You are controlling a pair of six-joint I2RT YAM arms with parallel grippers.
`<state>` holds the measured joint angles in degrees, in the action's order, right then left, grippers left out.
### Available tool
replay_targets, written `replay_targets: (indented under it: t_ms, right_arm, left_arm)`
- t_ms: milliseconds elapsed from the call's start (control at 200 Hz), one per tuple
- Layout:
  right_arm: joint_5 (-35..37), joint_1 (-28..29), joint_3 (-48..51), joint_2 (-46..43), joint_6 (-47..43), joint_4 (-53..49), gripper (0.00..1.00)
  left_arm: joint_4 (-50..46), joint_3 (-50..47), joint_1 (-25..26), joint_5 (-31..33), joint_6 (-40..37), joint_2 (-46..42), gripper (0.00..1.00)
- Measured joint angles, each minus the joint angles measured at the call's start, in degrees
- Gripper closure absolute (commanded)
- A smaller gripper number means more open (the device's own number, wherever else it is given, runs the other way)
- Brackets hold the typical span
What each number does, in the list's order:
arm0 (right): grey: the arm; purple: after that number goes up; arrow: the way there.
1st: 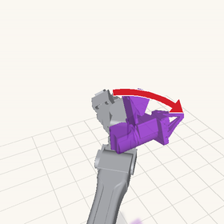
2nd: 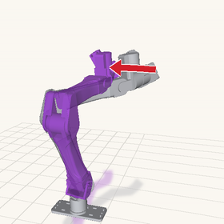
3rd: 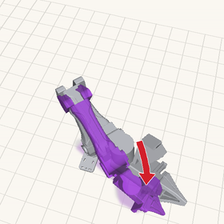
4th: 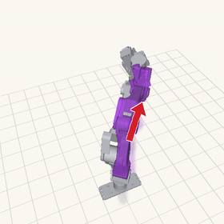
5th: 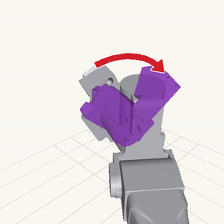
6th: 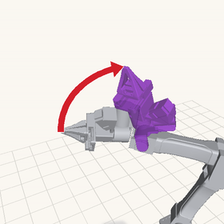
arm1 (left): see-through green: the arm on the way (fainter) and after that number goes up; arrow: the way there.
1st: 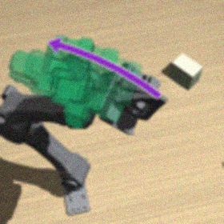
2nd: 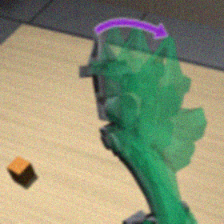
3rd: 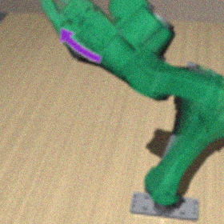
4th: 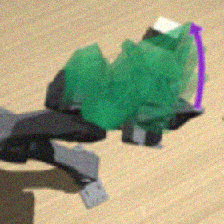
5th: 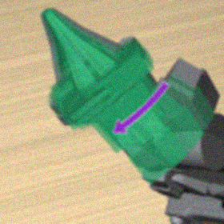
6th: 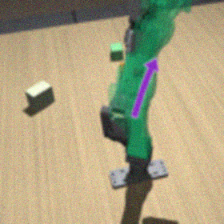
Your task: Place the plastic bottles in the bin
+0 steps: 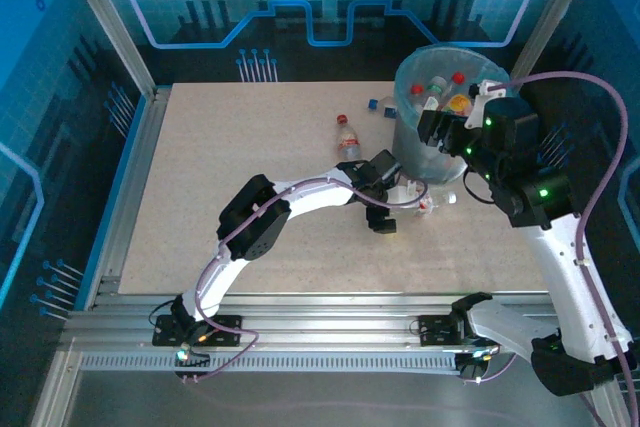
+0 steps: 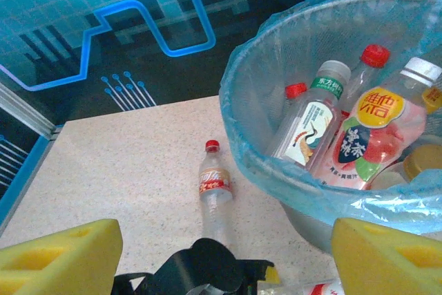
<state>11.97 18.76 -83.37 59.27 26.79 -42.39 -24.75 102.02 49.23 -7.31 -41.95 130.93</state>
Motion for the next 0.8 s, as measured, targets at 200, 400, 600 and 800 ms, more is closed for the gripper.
replay_targets:
  t_ms: [200,400,600,800]
  right_arm:
    - [-0.48,0.0,0.07,-3.21,0.74,-1.33,0.2]
    - [-0.44,0.04,0.13,-5.31,0.83,-2.49,0.2]
    - [0.44,0.04,0.13,-7.56,-0.94,-5.05,0.2]
    - [2.91,0.04,-0.76,-9.79,-2.62,-7.34,0.2]
  left_arm:
    - [-1.68,3.02,0.0,0.2,0.0,0.52,0.09]
    - [-2.73,6.08,0.04,0.39,-0.22,2.91,0.1]
    - [-5.86,9.97,0.04,0.37,-0.87,6.21,0.11]
    - [-7.89,13.84,0.04,-0.02,-1.64,8.22,0.25]
